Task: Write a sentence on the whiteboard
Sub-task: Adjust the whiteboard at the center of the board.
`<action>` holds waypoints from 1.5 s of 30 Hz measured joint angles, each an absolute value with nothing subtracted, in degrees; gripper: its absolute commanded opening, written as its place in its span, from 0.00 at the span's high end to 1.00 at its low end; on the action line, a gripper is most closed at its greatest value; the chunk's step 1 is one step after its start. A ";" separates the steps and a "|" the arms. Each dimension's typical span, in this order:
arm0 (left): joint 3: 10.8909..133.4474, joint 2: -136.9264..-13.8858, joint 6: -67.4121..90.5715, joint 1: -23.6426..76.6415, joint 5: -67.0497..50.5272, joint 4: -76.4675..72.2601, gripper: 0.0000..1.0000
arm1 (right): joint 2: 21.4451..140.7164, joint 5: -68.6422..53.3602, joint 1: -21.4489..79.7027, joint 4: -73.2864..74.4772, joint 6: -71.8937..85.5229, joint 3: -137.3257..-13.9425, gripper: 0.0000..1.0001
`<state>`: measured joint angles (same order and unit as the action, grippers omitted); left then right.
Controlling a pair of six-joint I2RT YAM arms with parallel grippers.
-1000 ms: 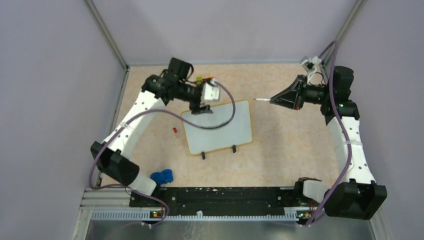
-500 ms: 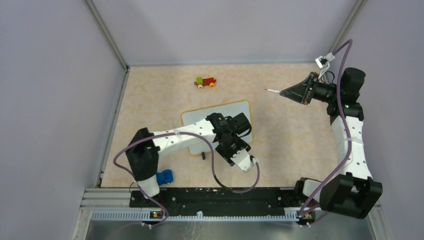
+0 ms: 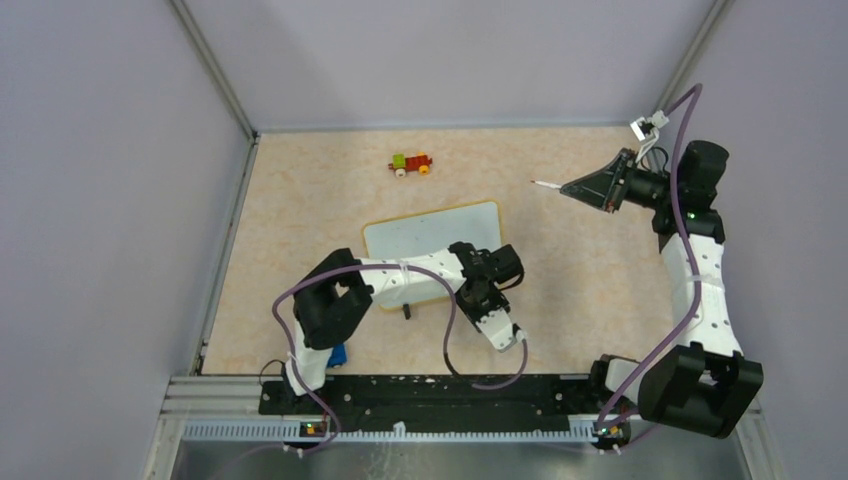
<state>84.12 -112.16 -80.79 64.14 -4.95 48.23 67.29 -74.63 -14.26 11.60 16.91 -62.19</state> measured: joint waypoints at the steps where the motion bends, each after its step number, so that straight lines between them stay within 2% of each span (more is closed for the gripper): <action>1: 84.14 -112.53 -81.08 64.14 -4.67 48.07 0.63 | 67.29 -74.72 -14.35 11.40 17.06 -62.06 1.00; 18: 90.15 -117.71 -83.18 64.51 -3.70 48.64 0.92 | 67.29 -75.77 -14.59 9.08 18.09 -61.14 1.00; 22: 90.21 -117.71 -83.13 65.32 -4.64 47.92 0.94 | 67.31 -75.99 -14.81 9.10 18.09 -60.73 1.00; 24: 90.21 -117.71 -82.98 65.93 -4.95 47.86 0.89 | 67.31 -76.05 -14.81 9.08 18.09 -60.73 1.00; 29: 90.43 -117.71 -80.95 67.99 -5.10 47.31 0.50 | 67.31 -76.14 -14.81 9.02 18.06 -60.73 1.00; 32: 93.21 -117.69 -76.88 68.53 -5.74 48.82 0.39 | 67.37 -75.79 -14.81 10.07 17.26 -60.84 1.00; 40: 96.27 -108.81 -59.72 65.69 -15.62 52.97 0.33 | 71.59 -73.52 -14.81 19.16 9.80 -67.53 1.00; 45: 100.90 -103.48 -45.71 52.60 -27.79 54.50 0.35 | 74.02 -70.46 -13.34 26.94 1.80 -72.18 1.00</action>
